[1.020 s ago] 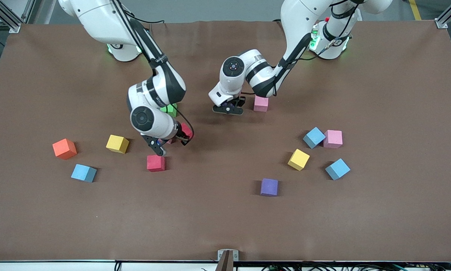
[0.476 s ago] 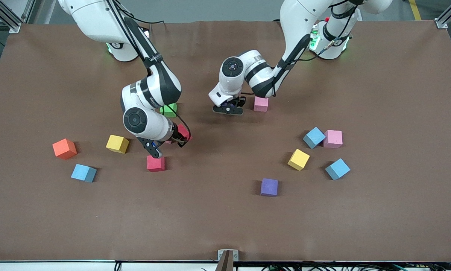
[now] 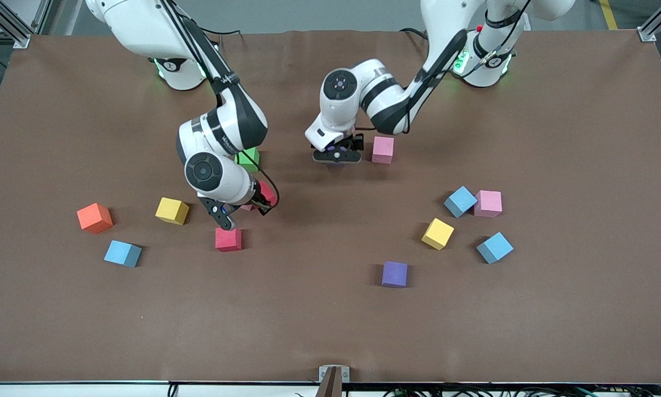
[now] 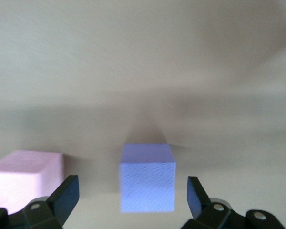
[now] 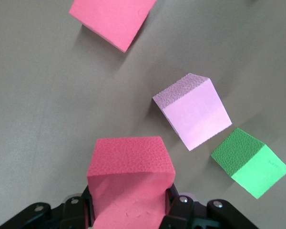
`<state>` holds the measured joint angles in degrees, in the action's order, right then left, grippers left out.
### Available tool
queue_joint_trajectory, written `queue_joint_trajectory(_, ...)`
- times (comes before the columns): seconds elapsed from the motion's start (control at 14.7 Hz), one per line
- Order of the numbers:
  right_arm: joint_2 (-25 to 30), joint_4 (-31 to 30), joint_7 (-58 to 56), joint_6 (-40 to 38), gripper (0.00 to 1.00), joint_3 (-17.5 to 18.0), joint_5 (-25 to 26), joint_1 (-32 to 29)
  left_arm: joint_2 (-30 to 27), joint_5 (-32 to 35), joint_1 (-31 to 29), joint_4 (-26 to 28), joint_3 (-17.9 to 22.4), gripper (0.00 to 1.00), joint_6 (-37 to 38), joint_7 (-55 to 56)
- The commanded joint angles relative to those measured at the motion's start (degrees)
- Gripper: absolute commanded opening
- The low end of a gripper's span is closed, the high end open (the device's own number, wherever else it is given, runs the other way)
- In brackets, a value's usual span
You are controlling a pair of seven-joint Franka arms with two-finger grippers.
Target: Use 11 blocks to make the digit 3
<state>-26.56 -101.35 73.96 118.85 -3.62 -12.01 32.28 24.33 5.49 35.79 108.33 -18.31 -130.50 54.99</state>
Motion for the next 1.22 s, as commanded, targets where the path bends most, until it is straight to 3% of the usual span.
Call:
queue_joint_trajectory(0.0, 1.6, -0.95, 6.52, -1.95, 0.0, 0.19, 1.2, 0.5, -7.53, -0.04, -3.89, 3.19, -0.32, 1.0, 5.5, 1.34)
queue_joint_trajectory(0.2, 2.12, -1.48, 17.24, -2.31, 0.0, 0.28, 1.29, 3.82, -10.44, 0.13, -6.69, 8.45, -0.32, 1.0, 5.52, 0.03)
queue_joint_trajectory(0.68, 6.25, -7.98, 19.38, -1.52, 0.0, 0.37, 1.11, 4.54, -10.54, 0.75, -8.55, 20.33, -0.32, 0.98, -6.52, -11.75)
queue_joint_trajectory(0.88, 11.16, -15.16, 21.21, 6.18, 0.0, 0.63, 0.15, 5.07, -9.57, 0.75, -8.55, 21.48, -0.23, 0.98, -7.57, -11.93)
queue_joint_trajectory(1.16, 11.79, -20.28, 31.13, 14.46, 0.0, 5.72, -0.91, 5.16, -6.24, 0.66, -8.55, 22.45, -0.23, 0.98, -12.67, -11.93)
